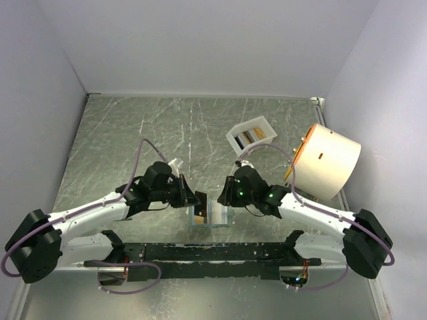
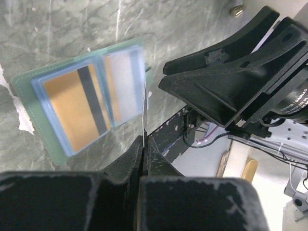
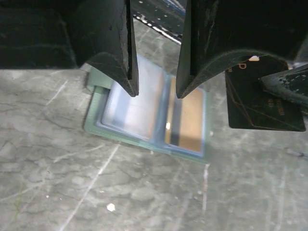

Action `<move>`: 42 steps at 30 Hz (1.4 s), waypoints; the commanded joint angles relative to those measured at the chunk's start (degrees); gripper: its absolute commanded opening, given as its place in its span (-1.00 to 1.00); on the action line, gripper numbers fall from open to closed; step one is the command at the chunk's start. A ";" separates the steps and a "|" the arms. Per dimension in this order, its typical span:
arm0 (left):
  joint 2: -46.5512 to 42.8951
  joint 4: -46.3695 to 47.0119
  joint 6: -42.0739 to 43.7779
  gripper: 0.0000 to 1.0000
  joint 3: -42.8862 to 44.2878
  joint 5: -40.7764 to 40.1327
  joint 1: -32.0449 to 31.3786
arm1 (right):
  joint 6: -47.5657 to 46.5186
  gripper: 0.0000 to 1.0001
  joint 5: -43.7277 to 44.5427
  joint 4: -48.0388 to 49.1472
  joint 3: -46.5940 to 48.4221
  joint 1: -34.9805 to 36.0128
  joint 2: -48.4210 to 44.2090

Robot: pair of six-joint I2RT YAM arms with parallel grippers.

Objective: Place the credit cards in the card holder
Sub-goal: Insert the credit card into the card holder.

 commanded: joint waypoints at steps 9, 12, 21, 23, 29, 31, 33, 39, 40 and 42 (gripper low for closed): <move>7.78 12.45 1.11 -0.87 -3.37 7.87 0.24 | -5.17 -0.30 2.87 -2.26 1.78 1.20 8.19; 9.38 12.77 1.66 -0.86 -3.41 7.44 0.23 | -5.58 -0.34 3.53 -2.27 1.40 1.26 8.50; 14.91 17.70 1.27 -0.86 -3.94 8.40 0.19 | -5.68 -0.37 3.76 -0.99 0.25 1.32 10.02; 15.99 17.91 1.61 -0.86 -3.84 8.16 0.18 | -5.42 -0.38 4.75 -1.44 0.28 1.48 10.51; 17.10 15.82 3.23 -0.87 -3.20 6.58 0.07 | -5.12 -0.46 6.65 -1.79 0.11 1.76 10.71; 18.10 16.80 2.94 -0.86 -3.35 7.34 0.06 | -5.23 -0.48 6.66 -1.58 0.21 1.89 11.15; 19.21 18.67 2.39 -0.86 -3.68 8.37 0.06 | -5.28 -0.50 6.51 -1.47 0.39 1.89 11.75; 21.21 20.72 1.88 -0.86 -4.28 9.39 0.06 | -5.10 -0.52 6.56 -1.31 0.30 2.11 11.99; 21.42 21.02 1.81 -0.86 -4.30 9.54 0.10 | -5.03 -0.53 6.58 -1.29 0.19 2.15 11.77; 22.07 21.94 1.66 -0.86 -4.60 9.79 0.06 | -4.90 -0.53 6.73 -1.35 -0.15 2.17 11.32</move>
